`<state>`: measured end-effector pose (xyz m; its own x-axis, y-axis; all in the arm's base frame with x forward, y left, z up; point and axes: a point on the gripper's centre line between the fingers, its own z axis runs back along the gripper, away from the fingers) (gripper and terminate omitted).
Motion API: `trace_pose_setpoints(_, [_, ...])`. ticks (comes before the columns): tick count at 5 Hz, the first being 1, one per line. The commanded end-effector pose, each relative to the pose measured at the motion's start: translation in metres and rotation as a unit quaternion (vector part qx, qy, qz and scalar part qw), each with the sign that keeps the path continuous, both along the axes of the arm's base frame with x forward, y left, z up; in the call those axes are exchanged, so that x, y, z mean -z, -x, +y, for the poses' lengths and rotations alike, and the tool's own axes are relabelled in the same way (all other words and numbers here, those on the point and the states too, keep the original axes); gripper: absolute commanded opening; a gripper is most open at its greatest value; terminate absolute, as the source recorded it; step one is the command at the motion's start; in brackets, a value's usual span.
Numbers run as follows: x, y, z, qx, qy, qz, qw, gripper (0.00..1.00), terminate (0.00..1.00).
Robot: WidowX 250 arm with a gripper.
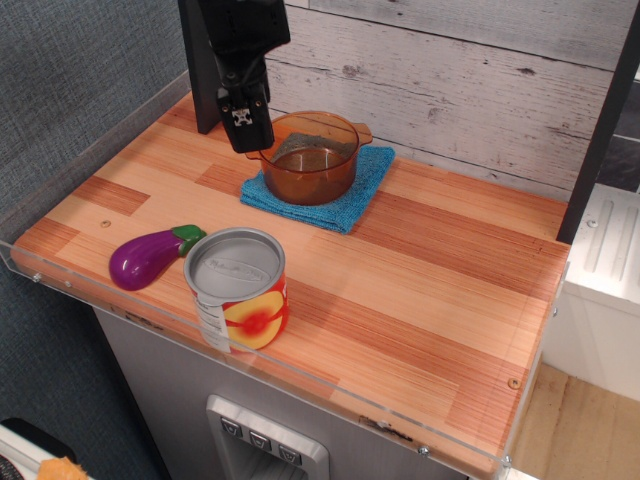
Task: Set the orange pot on top of the blue cloth.
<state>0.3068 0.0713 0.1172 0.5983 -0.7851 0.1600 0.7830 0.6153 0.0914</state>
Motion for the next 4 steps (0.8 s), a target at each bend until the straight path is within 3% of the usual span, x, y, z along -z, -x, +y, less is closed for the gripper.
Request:
trace_pose_setpoints(1, [-0.027,0.018,-0.031,-0.137,0.0,-0.021,0.9904,1.0,0.0])
trace_pose_setpoints(2, [-0.036,0.019,-0.047,-0.228,0.019,-0.039,0.9726,1.0,0.0])
trace_pose_setpoints(4, [-0.054,0.032,-0.067,-0.367,-0.013,-0.019,0.93,1.0,0.0])
